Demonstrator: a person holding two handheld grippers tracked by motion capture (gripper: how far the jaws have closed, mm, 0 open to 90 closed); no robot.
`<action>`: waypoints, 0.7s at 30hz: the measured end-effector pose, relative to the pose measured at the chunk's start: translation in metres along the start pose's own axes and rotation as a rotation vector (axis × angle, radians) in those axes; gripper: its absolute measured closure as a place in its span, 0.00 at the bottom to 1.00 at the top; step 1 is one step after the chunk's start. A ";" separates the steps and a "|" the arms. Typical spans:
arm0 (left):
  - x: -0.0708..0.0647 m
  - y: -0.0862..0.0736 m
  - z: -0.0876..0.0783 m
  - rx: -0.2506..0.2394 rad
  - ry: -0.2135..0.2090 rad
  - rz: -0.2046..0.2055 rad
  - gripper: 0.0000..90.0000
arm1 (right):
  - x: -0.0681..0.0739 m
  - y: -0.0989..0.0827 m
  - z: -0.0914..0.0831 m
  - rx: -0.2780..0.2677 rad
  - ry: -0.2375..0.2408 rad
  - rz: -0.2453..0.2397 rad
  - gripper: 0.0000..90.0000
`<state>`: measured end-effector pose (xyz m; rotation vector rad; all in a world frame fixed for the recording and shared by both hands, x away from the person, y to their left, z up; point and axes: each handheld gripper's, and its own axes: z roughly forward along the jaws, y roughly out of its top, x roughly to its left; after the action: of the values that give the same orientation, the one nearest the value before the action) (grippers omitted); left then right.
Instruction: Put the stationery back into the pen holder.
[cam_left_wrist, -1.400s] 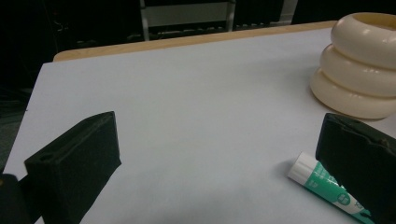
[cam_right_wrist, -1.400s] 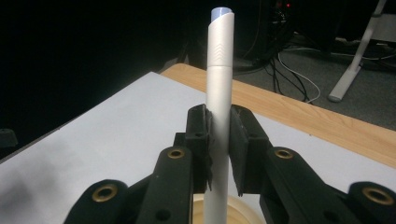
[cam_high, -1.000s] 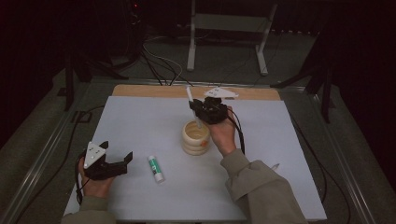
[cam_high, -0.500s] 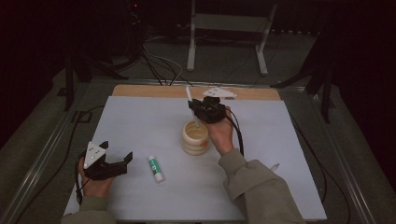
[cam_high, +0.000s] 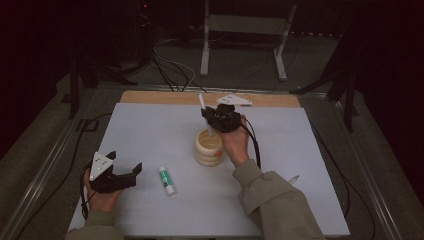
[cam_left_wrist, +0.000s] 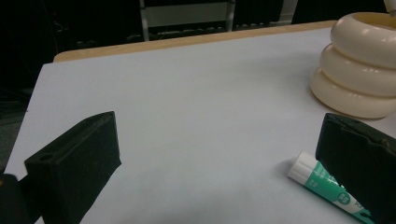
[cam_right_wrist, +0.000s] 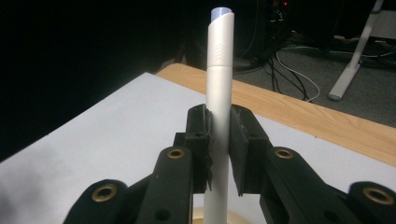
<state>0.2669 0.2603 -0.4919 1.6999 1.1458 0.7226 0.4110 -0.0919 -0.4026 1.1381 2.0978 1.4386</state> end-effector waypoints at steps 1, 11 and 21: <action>0.000 0.000 0.000 0.000 0.000 0.001 0.00 | 0.000 -0.001 0.000 0.000 0.000 0.003 0.88; 0.000 0.000 0.000 0.000 0.000 0.001 0.00 | -0.001 -0.007 0.005 0.013 -0.001 0.008 0.88; 0.000 0.000 0.000 -0.001 -0.001 0.001 0.00 | 0.000 -0.012 0.009 0.026 0.001 0.015 0.88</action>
<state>0.2668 0.2603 -0.4919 1.6999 1.1439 0.7226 0.4121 -0.0888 -0.4174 1.1649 2.1187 1.4228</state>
